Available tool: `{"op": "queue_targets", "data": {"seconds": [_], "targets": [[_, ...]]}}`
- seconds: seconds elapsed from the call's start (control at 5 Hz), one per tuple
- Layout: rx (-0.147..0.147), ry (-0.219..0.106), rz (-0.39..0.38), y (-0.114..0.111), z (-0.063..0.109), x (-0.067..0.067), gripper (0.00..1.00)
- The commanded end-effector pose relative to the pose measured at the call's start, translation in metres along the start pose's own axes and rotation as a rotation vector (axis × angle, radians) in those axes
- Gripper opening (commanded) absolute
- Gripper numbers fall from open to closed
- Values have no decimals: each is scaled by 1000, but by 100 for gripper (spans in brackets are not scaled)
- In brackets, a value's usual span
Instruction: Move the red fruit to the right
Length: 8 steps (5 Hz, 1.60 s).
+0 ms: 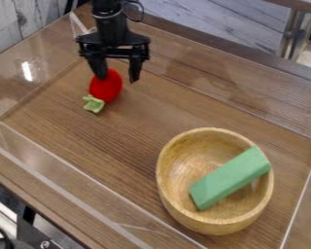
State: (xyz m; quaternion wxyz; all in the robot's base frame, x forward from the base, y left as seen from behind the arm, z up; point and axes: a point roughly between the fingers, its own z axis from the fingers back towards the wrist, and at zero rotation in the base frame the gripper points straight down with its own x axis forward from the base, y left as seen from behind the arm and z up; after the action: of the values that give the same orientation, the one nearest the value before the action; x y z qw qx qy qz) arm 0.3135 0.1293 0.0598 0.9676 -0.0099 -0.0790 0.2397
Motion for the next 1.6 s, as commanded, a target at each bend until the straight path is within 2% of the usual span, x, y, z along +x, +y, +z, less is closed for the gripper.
{"op": "queue_targets", "data": {"seconds": [0.0,0.4,0.8,1.2,1.4], "targets": [[-1,-55,12,2,20,14,100],[6,-59,6,0,26,12,100],[16,-70,-4,-8,19,17,100],[9,-61,-96,-16,13,18,100],[25,-52,-59,-16,-1,20,0]]}}
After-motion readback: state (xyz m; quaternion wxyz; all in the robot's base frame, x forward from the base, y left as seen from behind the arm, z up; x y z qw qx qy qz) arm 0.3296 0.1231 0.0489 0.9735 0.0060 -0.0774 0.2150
